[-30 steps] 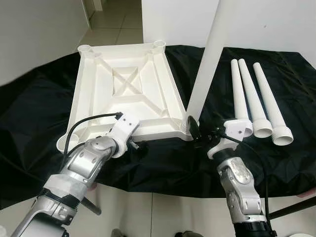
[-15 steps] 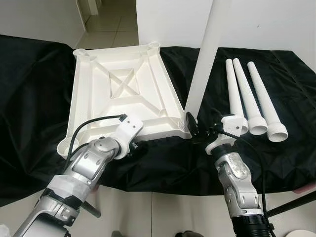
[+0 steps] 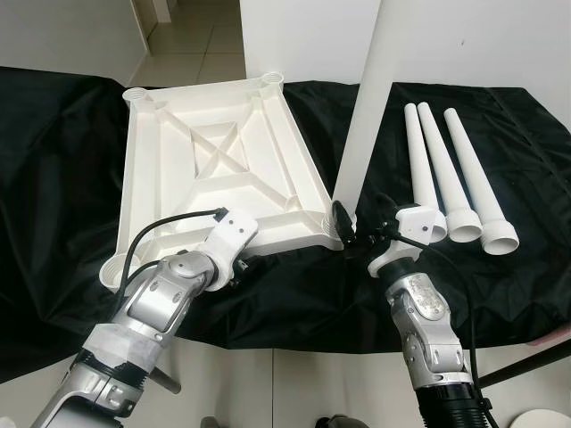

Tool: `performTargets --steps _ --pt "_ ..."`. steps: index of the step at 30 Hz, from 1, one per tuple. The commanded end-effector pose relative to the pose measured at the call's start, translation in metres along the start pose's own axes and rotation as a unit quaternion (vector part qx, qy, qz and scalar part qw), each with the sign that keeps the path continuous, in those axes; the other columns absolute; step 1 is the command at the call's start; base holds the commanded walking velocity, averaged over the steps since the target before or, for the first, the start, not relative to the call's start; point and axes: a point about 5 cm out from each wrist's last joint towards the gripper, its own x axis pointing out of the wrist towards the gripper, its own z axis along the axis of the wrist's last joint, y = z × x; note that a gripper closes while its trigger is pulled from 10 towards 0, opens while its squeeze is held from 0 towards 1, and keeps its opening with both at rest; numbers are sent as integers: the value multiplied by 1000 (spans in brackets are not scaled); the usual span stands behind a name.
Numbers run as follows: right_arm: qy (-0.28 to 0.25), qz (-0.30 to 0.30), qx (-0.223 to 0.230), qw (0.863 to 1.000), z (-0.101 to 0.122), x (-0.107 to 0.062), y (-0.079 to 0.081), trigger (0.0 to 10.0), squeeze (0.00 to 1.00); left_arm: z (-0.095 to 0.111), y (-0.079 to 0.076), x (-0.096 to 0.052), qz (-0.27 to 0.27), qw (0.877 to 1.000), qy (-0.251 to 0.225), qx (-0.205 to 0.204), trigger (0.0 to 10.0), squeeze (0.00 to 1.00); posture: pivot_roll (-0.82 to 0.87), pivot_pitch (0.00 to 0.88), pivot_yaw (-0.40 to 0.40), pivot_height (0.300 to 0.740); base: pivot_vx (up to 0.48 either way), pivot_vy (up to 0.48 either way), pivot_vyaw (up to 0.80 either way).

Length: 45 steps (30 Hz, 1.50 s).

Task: Building children table

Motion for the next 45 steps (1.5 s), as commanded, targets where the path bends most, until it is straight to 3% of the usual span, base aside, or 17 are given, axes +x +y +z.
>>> performTargets --steps 1,5,14,18,19,20,23,24,27,28,29,30,31,37,41,45 --pt "0 5 -1 1000 -1 1 2 10000 0 -7 33 -12 140 988 -1 -59 0 0 -83 58 37 740 0 0 0" --pt "0 7 0 1000 -2 3 2 10000 0 -9 38 -16 175 981 -1 -79 0 0 -80 59 30 740 0 0 0" --pt "2 11 -4 1000 -3 2 2 10000 0 -5 36 -26 173 982 -15 -77 0 0 -80 66 28 740 0 0 0" --pt "2 11 -5 1000 -3 2 0 10000 0 5 16 -26 102 992 -40 -70 0 0 -79 74 28 740 0 0 0" --pt "3 10 -6 1000 -3 2 0 10000 0 10 2 -27 56 996 -55 -48 0 0 -78 76 28 740 0 0 0" --pt "3 11 -8 1000 -3 2 -1 10000 0 14 -22 -30 -23 997 -76 -17 0 0 -78 83 29 740 0 0 0" --pt "3 11 -8 1000 -3 3 -1 10000 0 15 -33 -32 -57 995 -84 1 0 0 -77 86 29 740 0 0 0" --pt "3 12 -11 1000 -3 3 -1 10000 0 14 -50 -35 -110 990 -89 24 1647 0 -78 92 32 740 0 0 0" --pt "2 12 -13 1000 -2 4 -1 10000 0 12 -56 -36 -128 988 -85 26 1647 0 -78 92 32 740 0 0 0" --pt "2 13 -14 1000 -2 4 -2 10000 0 10 -58 -36 -134 987 -80 26 4941 0 -78 92 32 740 0 0 0" --pt "1 13 -15 1000 -2 5 -3 10000 0 8 -63 -35 -143 986 -74 45 3882 0 -79 99 33 740 0 0 0" --pt "1 13 -15 1000 -2 5 -3 10000 0 8 -63 -35 -143 986 -74 45 3882 0 -79 99 33 740 0 0 0" --pt "1 12 -17 1000 -2 6 -4 10000 0 6 -65 -31 -139 987 -64 49 10000 0 -78 101 35 740 0 0 0" --pt "-2 8 -22 1000 0 7 -7 10000 0 8 -67 -27 -128 988 -65 54 10000 0 -82 104 37 740 0 0 0" --pt "-3 3 -22 1000 0 7 -8 10000 0 19 -62 -30 -116 988 -105 18 10000 0 -78 108 36 740 0 0 0" --pt "-2 -4 -14 1000 0 11 -14 10000 0 26 -65 -40 -151 978 -143 32 10000 0 -77 110 36 740 0 0 0"
